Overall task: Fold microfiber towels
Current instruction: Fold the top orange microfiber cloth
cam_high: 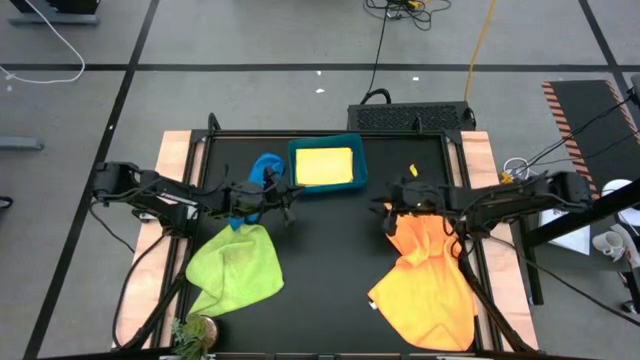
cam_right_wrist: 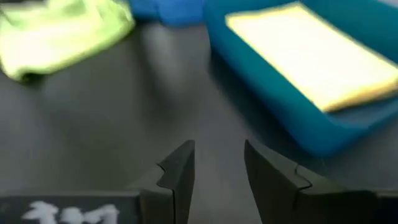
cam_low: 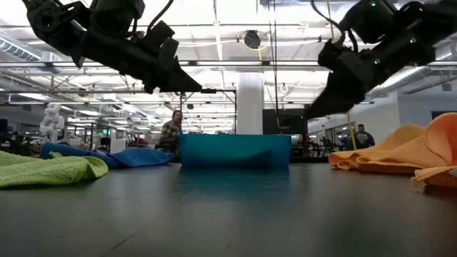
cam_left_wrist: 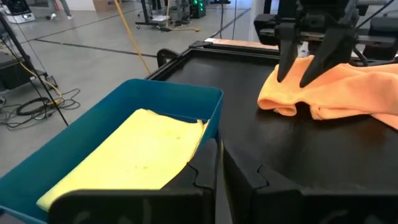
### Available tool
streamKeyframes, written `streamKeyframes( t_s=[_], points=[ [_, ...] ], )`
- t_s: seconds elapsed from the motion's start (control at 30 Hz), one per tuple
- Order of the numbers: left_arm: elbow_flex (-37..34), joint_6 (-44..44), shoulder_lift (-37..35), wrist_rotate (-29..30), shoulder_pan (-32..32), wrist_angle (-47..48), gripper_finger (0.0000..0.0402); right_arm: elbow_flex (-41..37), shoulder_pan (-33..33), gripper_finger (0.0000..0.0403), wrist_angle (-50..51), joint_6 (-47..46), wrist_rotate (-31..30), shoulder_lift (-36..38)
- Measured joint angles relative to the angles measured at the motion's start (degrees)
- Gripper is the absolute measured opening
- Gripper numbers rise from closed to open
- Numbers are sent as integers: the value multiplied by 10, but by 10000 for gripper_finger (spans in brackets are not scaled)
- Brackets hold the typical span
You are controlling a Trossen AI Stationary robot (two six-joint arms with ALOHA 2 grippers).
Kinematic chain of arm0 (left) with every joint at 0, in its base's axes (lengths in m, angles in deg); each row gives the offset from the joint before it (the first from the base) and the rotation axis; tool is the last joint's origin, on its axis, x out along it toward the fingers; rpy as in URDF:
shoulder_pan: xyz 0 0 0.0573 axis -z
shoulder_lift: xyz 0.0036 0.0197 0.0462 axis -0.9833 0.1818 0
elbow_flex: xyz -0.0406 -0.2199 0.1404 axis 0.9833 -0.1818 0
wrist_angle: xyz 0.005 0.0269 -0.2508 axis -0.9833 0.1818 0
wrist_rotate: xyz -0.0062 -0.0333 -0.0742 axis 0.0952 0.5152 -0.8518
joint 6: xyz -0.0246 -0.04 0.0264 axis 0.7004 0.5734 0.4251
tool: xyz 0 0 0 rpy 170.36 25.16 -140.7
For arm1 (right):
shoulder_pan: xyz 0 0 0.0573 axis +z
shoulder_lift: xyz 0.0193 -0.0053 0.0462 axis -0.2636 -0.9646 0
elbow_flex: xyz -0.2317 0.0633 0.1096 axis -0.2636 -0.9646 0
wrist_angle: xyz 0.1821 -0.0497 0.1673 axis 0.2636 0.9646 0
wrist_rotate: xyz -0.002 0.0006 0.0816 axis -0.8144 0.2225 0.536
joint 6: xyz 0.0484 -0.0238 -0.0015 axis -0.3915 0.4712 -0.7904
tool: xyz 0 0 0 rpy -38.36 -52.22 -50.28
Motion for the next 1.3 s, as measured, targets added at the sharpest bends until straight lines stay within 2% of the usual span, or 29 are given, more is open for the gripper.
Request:
streamKeyframes(
  t_s=[0.1, 0.23, 0.37, 0.7, 0.97, 1.3],
  points=[
    [0, -1, 0, 0, 0, 5, 26, 30, 14, 124, 102, -12, 4, 0],
    [0, -9, 0, 0, 0, 16, 26, 78, 70, 123, 211, -4, 52, 3],
    [0, -15, 0, 0, 0, 23, 26, 114, 136, 123, 283, -11, 51, 3],
    [0, 12, 0, 2, 0, 21, 26, 130, 231, 123, 391, -112, 57, 3],
    [0, 46, 0, 2, 0, 13, 26, 130, 268, 123, 394, -158, 111, 3],
    [0, 58, 0, -30, 6, 13, 26, 79, 275, 122, 352, -177, 101, -34]
  ],
)
